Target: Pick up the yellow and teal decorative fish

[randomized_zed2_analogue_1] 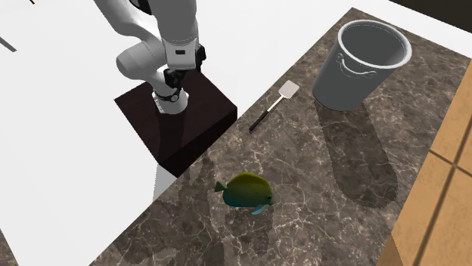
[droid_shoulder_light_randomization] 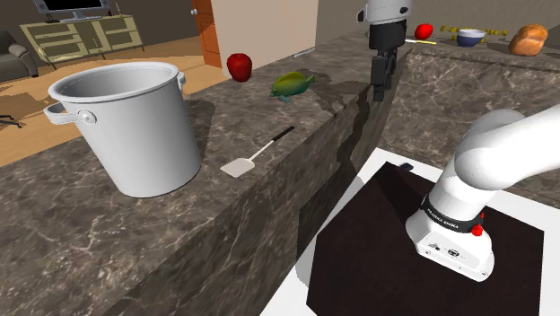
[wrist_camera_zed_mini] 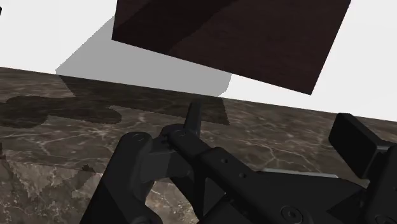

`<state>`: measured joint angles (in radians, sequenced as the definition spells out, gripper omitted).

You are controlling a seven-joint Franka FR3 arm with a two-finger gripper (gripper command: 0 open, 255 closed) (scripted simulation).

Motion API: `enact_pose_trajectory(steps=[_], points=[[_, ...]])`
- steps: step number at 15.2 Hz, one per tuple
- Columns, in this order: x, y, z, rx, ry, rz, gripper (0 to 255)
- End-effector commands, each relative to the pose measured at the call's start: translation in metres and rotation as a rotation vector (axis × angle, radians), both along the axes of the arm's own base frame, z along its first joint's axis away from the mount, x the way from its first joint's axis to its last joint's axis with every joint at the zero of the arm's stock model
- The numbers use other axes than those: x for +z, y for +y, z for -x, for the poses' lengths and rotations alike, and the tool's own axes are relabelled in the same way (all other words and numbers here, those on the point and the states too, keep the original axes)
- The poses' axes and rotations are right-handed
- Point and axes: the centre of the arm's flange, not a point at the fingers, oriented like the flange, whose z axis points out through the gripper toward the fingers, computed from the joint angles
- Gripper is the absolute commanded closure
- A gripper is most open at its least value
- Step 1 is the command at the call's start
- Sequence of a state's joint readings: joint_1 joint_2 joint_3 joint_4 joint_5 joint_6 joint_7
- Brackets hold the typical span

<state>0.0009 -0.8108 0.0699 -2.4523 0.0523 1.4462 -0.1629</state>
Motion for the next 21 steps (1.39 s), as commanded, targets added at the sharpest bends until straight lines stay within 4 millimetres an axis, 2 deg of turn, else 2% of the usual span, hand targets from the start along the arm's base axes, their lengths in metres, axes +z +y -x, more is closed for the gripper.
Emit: enact_pose_trajectory(steps=[1,11,21], points=[[0.000,0.000,0.000,0.000,0.000,0.000,0],[-0.030,-0.037,-0.097,0.190,-0.071,0.149,0],[-0.049,-0.059,-0.202,0.380,-0.142,0.298,0]])
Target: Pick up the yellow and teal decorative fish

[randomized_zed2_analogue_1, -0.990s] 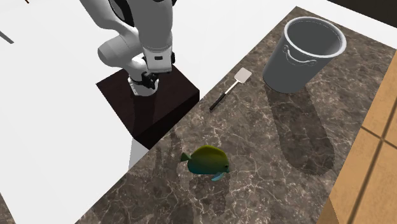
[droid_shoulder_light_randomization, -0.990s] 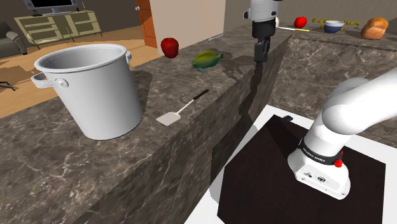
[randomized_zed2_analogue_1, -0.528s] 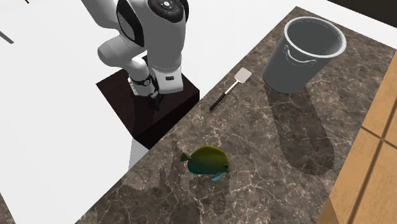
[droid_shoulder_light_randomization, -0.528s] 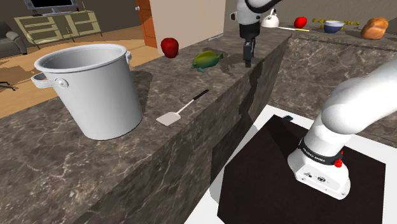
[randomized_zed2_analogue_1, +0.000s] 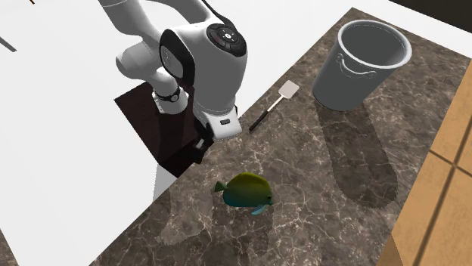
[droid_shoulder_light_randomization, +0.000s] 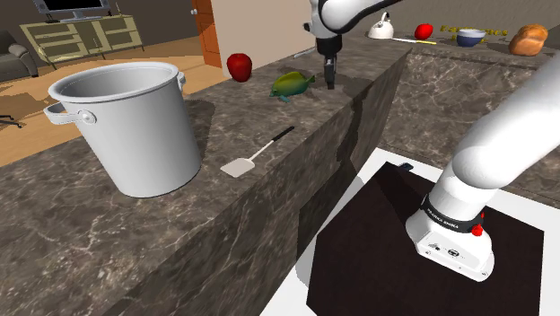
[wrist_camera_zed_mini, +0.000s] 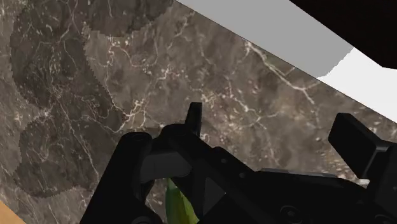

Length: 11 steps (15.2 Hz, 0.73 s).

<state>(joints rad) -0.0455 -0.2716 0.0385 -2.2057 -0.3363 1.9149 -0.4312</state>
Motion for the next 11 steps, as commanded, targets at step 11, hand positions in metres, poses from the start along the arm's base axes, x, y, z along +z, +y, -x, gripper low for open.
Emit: enact_pose_trajectory(steps=[11], points=[[-0.020,-0.007,-0.101,0.175,-0.065,0.136,0]])
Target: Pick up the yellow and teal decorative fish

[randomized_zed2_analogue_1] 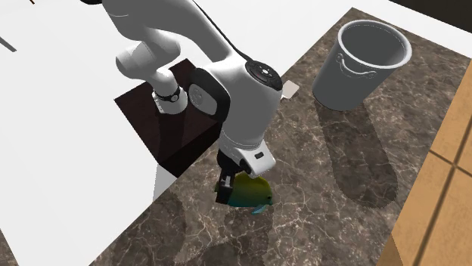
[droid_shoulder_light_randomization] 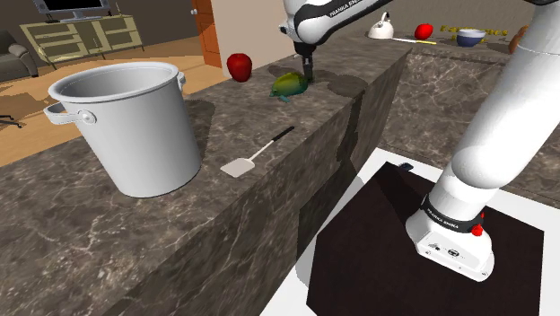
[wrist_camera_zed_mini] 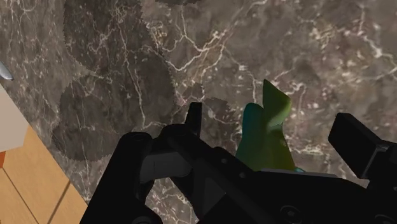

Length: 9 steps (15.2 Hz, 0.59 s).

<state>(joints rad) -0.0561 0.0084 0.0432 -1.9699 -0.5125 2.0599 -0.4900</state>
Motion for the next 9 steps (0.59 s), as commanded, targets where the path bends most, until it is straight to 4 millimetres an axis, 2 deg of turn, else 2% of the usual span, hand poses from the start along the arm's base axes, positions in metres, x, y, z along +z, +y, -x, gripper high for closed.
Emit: enact_pose_trajectory(steps=[1,5,7,8,9], points=[[-0.008,0.000,-0.002,0.003,-0.001,0.002,0],[-0.032,0.000,-0.002,0.003,-0.001,0.002,0],[-0.032,0.000,-0.002,0.003,-0.001,0.002,0],[-0.033,0.001,-0.001,0.003,-0.001,0.002,255],[-0.033,0.001,-0.001,0.003,-0.001,0.002,255]])
